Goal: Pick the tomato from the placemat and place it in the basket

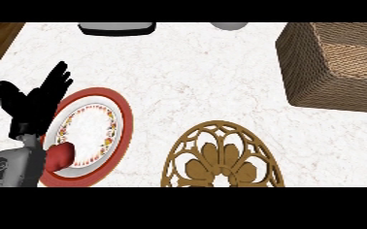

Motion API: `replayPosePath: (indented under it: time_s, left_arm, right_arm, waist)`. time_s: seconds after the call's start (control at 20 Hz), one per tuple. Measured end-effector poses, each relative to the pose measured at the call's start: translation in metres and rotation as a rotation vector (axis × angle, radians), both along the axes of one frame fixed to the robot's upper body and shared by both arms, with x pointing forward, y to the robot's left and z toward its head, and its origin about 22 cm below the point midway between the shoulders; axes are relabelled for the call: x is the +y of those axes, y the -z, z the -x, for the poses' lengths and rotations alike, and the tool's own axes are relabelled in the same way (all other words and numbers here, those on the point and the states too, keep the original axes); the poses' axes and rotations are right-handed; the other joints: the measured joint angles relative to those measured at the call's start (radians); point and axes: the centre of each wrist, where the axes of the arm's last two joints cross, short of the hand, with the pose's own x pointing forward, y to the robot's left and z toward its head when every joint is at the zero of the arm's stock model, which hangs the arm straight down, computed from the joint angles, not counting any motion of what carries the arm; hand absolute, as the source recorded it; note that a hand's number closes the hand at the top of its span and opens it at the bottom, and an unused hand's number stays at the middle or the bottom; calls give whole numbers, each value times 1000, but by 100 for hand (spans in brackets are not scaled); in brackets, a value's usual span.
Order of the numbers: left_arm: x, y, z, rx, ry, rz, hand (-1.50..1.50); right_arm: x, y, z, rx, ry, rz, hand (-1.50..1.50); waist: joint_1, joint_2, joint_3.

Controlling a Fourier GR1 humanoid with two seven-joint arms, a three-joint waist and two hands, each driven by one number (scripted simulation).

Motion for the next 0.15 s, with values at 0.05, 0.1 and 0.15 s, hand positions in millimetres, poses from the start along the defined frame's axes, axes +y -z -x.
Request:
replayPosePath:
  time_s: [0.05, 0.1, 0.15]
  left_arm:
    - [-5, 0, -1, -2, 7, 0, 0]
    - [-6, 2, -1, -2, 9, 2, 0]
    - [-7, 2, 1, 0, 12, 5, 0]
  right_arm:
    - [-9, 2, 8, 10, -11, -1, -150]
    - [-17, 3, 17, 18, -22, 0, -150]
    - [-26, 0, 29, 27, -34, 1, -150]
  waist:
    - [2, 1, 1]
    - [4, 2, 1]
    - [5, 2, 1]
